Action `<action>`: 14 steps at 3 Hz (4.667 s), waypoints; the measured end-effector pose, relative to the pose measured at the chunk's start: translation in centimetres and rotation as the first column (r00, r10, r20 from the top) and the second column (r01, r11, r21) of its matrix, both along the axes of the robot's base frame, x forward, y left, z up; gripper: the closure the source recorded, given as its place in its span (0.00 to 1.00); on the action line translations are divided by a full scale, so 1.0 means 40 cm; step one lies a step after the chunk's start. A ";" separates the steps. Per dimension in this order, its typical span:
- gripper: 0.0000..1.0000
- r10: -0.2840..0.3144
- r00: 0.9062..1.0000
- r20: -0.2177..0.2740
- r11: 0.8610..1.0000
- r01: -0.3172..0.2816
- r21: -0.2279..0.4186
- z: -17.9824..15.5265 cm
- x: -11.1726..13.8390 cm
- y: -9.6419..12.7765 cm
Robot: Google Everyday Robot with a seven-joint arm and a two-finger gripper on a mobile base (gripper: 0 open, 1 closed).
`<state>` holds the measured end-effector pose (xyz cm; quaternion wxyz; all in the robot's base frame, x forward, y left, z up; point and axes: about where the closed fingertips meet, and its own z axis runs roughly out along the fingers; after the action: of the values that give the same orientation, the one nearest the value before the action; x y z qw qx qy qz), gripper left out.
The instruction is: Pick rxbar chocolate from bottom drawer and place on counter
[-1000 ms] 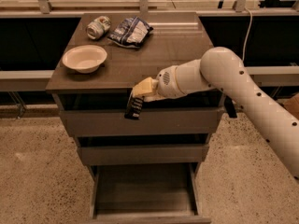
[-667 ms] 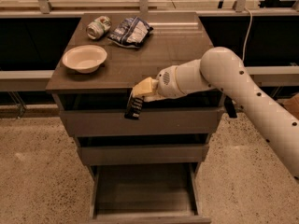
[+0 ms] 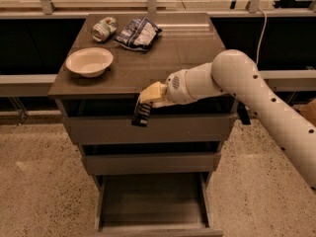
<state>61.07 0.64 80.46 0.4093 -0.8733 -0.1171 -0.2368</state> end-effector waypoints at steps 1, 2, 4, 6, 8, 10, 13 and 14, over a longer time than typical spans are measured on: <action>1.00 0.000 1.000 0.000 1.000 0.000 0.000 0.000 0.000 0.000; 1.00 0.000 1.000 0.000 1.000 0.000 0.000 0.000 0.000 0.000; 0.94 0.000 1.000 0.000 1.000 0.000 0.000 0.000 0.000 0.000; 1.00 0.000 1.000 0.000 1.000 0.000 0.000 0.000 0.000 0.000; 1.00 0.000 1.000 0.000 1.000 0.000 0.000 0.000 0.000 0.000; 1.00 0.000 1.000 0.000 1.000 0.000 0.000 0.000 0.000 0.000; 0.61 0.000 1.000 0.000 1.000 0.000 0.000 -0.003 0.000 0.000; 0.84 0.000 1.000 0.000 1.000 0.000 0.000 -0.003 0.000 0.000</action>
Offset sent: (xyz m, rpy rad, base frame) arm -0.1054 0.0864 -0.0028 -0.2298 -0.1418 0.2489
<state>61.06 0.65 80.33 0.4093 -0.8733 -0.1172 -0.2367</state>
